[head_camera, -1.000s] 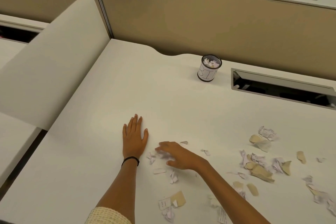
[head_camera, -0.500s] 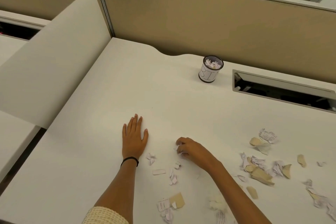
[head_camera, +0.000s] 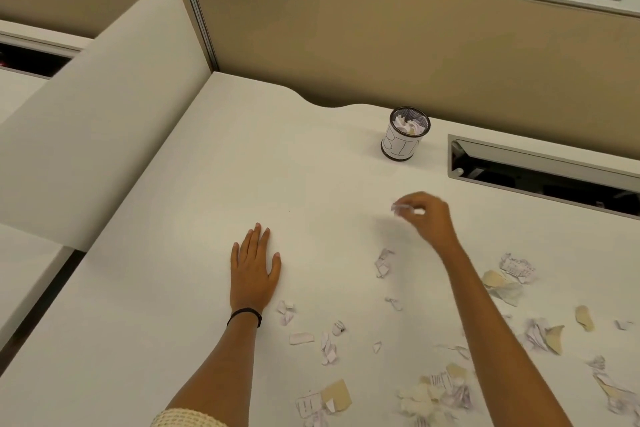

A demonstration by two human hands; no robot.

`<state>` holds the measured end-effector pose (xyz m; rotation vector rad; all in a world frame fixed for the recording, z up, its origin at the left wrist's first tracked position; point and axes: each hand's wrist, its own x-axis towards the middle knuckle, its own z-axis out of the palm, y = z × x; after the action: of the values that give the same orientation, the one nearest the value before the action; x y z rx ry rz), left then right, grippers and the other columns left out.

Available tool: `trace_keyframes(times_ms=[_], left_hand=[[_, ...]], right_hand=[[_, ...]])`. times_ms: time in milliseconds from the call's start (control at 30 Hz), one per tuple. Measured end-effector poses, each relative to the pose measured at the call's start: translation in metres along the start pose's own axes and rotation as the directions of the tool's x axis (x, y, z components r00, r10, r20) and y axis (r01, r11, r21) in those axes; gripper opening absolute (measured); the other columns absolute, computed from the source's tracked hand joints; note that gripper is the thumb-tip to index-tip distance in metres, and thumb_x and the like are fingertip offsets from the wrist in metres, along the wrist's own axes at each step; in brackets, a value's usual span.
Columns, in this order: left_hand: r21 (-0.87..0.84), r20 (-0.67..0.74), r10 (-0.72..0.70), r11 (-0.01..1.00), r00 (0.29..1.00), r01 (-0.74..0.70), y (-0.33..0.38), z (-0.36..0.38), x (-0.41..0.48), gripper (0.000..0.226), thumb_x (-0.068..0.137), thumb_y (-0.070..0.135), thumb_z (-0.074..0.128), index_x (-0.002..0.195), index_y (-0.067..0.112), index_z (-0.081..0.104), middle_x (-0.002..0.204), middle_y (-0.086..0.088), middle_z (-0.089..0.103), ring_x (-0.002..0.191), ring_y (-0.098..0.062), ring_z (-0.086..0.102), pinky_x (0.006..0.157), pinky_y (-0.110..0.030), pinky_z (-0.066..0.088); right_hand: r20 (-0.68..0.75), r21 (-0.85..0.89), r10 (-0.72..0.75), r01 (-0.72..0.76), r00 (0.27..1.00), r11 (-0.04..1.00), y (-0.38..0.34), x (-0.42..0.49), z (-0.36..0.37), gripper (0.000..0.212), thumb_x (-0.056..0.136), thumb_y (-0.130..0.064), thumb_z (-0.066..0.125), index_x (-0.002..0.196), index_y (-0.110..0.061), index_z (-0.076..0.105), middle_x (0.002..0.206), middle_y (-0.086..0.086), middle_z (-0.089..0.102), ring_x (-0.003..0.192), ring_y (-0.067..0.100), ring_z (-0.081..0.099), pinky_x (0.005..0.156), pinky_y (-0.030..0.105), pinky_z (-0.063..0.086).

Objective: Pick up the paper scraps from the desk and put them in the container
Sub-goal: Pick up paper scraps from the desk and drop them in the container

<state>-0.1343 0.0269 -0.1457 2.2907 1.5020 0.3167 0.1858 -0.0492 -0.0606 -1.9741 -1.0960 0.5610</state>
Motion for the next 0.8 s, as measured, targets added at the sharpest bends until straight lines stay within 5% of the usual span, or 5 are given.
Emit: trace_keyframes(times_ms=[133,300,500,633,800], left_hand=[[0.002,0.002,-0.005,1.0,1.0,0.005,0.0,0.0,0.0,0.068,0.087,0.047,0.013,0.147,0.018,0.026,0.157,0.0,0.019,0.145,-0.015,0.015,0.12,-0.037,0.004],[0.001,-0.002,-0.008,1.0,1.0,0.008,-0.001,0.002,0.001,0.066,0.088,0.046,0.015,0.147,0.019,0.025,0.157,0.002,0.019,0.144,-0.013,0.014,0.119,-0.036,0.003],[-0.001,-0.003,-0.011,1.0,1.0,0.011,-0.005,0.005,0.002,0.062,0.091,0.044,0.019,0.147,0.02,0.025,0.156,0.003,0.019,0.144,-0.012,0.013,0.119,-0.038,0.005],[0.011,0.008,-0.016,1.0,1.0,0.016,-0.006,0.007,0.002,0.062,0.091,0.045,0.019,0.148,0.022,0.021,0.156,0.007,0.014,0.144,-0.009,0.01,0.119,-0.035,0.002],[0.002,0.006,-0.019,1.0,1.0,0.019,-0.006,0.008,0.002,0.061,0.091,0.045,0.019,0.148,0.023,0.021,0.156,0.008,0.013,0.144,-0.008,0.01,0.119,-0.034,0.002]], right_hand=[[-0.093,0.042,0.002,0.002,0.996,0.999,-0.017,0.051,-0.027,0.013,0.079,0.0,0.069,0.091,0.0,0.073,0.086,0.008,0.069,0.057,-0.013,0.058,0.064,0.01,0.046],[-0.256,0.17,0.21,-0.17,0.943,0.971,-0.016,0.102,-0.031,0.022,0.08,-0.008,0.07,0.098,0.005,0.07,0.081,0.011,0.064,0.061,0.01,0.052,0.058,0.013,0.042],[-0.321,0.284,0.333,-0.245,0.887,0.927,-0.023,0.15,-0.022,0.023,0.078,-0.008,0.071,0.1,0.001,0.07,0.06,-0.004,0.053,0.054,0.006,0.045,0.045,0.005,0.036],[-0.298,0.227,0.357,-0.298,0.885,0.927,-0.025,0.179,-0.022,0.021,0.077,-0.005,0.068,0.096,0.002,0.07,0.044,-0.012,0.057,0.058,0.01,0.05,0.054,0.013,0.041],[-0.245,0.164,0.315,-0.281,0.917,0.945,-0.036,0.191,-0.026,0.022,0.084,-0.007,0.061,0.104,-0.003,0.068,0.079,-0.001,0.063,0.055,0.007,0.051,0.044,0.005,0.041]])
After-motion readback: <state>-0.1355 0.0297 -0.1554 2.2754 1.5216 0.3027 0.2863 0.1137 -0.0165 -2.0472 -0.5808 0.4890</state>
